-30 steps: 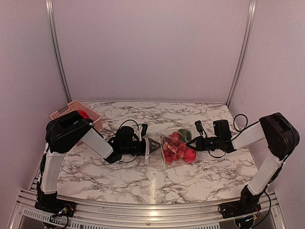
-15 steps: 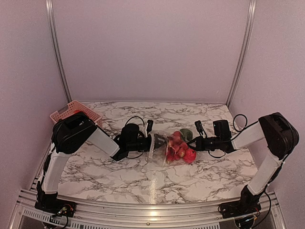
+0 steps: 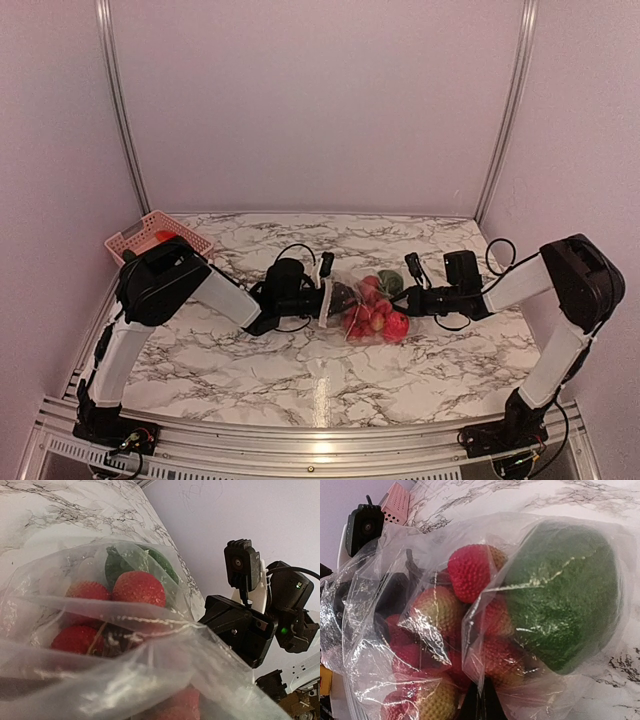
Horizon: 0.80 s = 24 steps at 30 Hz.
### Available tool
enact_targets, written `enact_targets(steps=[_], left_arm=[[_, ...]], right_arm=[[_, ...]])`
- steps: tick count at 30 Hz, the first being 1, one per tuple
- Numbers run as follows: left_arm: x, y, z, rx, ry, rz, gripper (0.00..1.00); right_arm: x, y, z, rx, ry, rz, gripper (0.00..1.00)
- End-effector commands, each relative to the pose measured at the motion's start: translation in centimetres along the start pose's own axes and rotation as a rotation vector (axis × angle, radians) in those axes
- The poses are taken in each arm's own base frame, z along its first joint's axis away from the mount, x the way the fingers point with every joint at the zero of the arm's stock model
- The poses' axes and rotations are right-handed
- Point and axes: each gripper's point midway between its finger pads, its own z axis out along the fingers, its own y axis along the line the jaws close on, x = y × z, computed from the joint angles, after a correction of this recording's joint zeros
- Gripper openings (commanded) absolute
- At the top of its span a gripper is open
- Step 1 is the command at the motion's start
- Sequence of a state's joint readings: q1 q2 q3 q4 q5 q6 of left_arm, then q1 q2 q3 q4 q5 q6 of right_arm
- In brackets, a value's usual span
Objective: Open the zip-top bag and remove the fake food
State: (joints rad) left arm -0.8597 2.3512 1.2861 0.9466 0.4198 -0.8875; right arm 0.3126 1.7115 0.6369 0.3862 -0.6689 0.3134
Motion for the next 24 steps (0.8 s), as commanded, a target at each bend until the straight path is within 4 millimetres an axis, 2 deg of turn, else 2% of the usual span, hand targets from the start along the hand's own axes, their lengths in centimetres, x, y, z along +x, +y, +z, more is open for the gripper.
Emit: enact_targets(steps=[1, 9, 15, 24], left_arm=[[1.3, 1.4, 0.3, -0.047, 0.035, -0.006, 0.39], [0.1, 0.8, -2.5, -0.07, -0.026, 0.017, 0.06], [-0.3, 0.2, -4.6, -0.058, -0.075, 0.013, 0.02], [0.6, -1.5, -8.5, -0.004, -0.125, -0.006, 0.0]], right_arm=[[0.5, 0.6, 0.5, -0.019, 0.029, -0.007, 0.0], [-0.7, 0.0, -1.2, 0.011, -0.032, 0.005, 0.0], [-1.1, -0.6, -2.3, 0.05, -0.073, 0.018, 0.0], [-1.4, -2.3, -3.1, 0.129, -0.107, 0.06, 0.0]])
